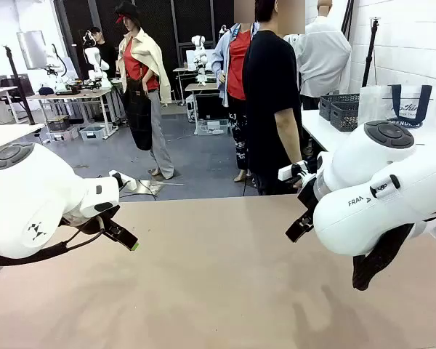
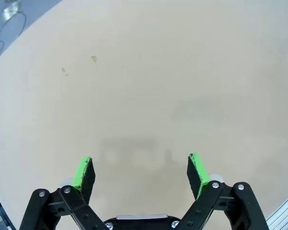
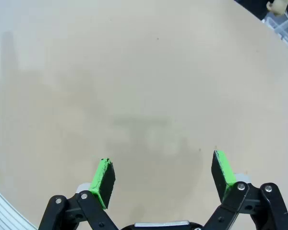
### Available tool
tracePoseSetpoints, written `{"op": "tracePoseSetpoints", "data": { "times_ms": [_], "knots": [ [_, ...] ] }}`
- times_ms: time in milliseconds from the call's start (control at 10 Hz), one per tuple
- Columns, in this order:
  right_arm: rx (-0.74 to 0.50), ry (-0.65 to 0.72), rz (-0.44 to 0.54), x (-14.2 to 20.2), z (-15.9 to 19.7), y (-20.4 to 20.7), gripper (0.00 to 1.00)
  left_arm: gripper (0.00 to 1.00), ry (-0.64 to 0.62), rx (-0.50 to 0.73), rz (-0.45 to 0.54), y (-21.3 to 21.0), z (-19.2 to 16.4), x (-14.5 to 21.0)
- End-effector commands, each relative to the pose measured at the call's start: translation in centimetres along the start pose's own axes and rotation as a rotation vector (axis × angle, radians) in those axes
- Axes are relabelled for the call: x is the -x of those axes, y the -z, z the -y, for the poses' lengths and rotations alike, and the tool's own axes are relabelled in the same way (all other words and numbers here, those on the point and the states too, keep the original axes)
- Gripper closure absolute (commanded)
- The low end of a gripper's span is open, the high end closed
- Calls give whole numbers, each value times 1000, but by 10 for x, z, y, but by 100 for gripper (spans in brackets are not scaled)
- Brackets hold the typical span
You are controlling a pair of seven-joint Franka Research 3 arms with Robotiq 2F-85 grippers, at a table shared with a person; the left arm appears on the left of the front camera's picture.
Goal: Transfer purchased items from the store into the shopping bag.
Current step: Open the Reusable shopping bag in the center of the table.
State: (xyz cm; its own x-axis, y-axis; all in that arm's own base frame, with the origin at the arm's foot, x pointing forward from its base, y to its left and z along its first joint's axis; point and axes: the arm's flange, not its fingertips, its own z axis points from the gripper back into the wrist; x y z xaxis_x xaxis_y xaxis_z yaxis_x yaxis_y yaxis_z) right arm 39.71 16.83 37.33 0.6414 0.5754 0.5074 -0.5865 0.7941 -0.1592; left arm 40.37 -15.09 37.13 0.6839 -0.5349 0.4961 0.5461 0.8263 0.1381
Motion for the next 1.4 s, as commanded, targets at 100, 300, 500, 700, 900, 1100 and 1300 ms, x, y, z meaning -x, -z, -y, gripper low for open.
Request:
{"op": "tracePoseSetpoints", "data": {
  "times_ms": [100,300,500,700,900,1100,1300],
  "knots": [
    [0,-1,1,1,-1,-1,0,0,0,0,0,0,0,0],
    [0,-1,1,1,-1,-1,0,0,0,0,0,0,0,0],
    [0,-1,1,1,-1,-1,0,0,0,0,0,0,0,0],
    [0,-1,1,1,-1,-1,0,0,0,0,0,0,0,0],
    [0,-1,1,1,-1,-1,0,0,0,0,0,0,0,0],
    [0,-1,1,1,-1,-1,0,0,0,0,0,0,0,0],
    [0,-1,1,1,-1,-1,0,0,0,0,0,0,0,0]
  ]
}}
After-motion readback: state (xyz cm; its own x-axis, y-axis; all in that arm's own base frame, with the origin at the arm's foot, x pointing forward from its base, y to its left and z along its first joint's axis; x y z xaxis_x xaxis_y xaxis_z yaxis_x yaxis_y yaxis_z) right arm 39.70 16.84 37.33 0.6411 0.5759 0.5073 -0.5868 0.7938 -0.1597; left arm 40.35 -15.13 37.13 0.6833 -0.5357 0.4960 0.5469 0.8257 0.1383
